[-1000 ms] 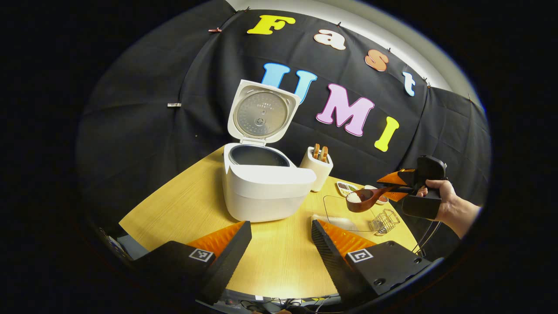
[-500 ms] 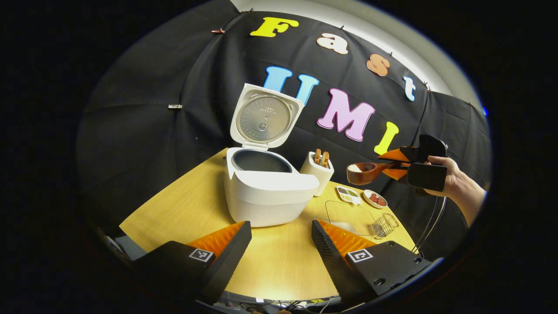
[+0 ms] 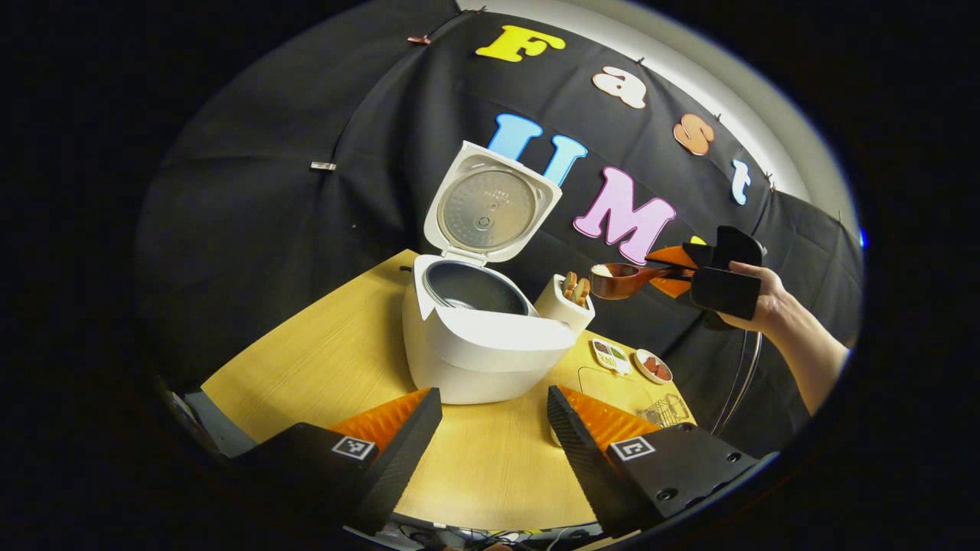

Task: Close the left gripper, press the button to open the rice cooker; take a wooden spoon from the chopstick holder with the right hand, scoop a spoonful of rice and pour it into the rice cooker, then put the wooden spoon back into the chopstick holder.

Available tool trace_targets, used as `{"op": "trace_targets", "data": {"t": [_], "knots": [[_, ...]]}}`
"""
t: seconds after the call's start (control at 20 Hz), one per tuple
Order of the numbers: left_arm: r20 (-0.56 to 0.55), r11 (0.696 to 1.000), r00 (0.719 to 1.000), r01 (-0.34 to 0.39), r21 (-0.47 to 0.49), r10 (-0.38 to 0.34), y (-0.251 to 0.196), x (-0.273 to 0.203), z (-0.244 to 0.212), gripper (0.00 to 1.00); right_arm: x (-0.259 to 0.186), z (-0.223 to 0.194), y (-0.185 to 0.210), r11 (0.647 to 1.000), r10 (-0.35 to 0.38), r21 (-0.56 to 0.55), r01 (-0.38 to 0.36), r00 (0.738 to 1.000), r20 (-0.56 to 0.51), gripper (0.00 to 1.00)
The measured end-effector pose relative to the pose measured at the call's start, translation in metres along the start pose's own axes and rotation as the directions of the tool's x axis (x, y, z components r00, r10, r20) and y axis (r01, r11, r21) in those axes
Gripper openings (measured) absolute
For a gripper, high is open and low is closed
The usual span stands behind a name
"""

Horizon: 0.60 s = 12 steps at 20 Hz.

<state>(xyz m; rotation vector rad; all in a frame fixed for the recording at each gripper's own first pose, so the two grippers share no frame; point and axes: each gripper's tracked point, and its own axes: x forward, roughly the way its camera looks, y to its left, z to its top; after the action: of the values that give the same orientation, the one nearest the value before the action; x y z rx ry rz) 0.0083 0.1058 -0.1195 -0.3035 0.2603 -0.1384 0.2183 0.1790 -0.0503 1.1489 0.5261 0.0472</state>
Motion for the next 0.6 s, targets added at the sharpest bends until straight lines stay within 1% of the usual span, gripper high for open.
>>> {"op": "trace_targets", "data": {"t": [0.15, 0.2, 0.3, 0.45, 0.6], "knots": [[-0.004, 1.0, 1.0, -0.003, -0.007, 0.003, 0.017, 0.0, 0.007, 0.96, 0.024, -0.03, 0.028, 0.996, 0.032, -0.076, -0.035, 0.999, -0.035, 0.23], [-0.012, 1.0, 1.0, 0.004, -0.013, -0.004, 0.022, 0.0, 0.009, 0.96, 0.034, -0.039, 0.034, 0.992, 0.036, -0.118, -0.04, 0.999, -0.039, 0.23], [-0.003, 1.0, 1.0, -0.006, -0.029, 0.006, 0.037, 0.001, 0.019, 0.96, 0.049, -0.061, 0.042, 0.973, 0.034, -0.227, -0.045, 0.998, -0.054, 0.23], [0.011, 0.997, 1.0, -0.023, -0.072, 0.023, 0.052, 0.0, 0.03, 0.96, 0.066, -0.095, 0.061, 0.923, 0.065, -0.374, -0.089, 0.995, -0.075, 0.23], [0.018, 0.994, 0.999, -0.031, -0.106, 0.034, 0.06, -0.001, 0.036, 0.96, 0.079, -0.119, 0.078, 0.842, 0.1, -0.523, -0.128, 0.992, -0.081, 0.23]]}}
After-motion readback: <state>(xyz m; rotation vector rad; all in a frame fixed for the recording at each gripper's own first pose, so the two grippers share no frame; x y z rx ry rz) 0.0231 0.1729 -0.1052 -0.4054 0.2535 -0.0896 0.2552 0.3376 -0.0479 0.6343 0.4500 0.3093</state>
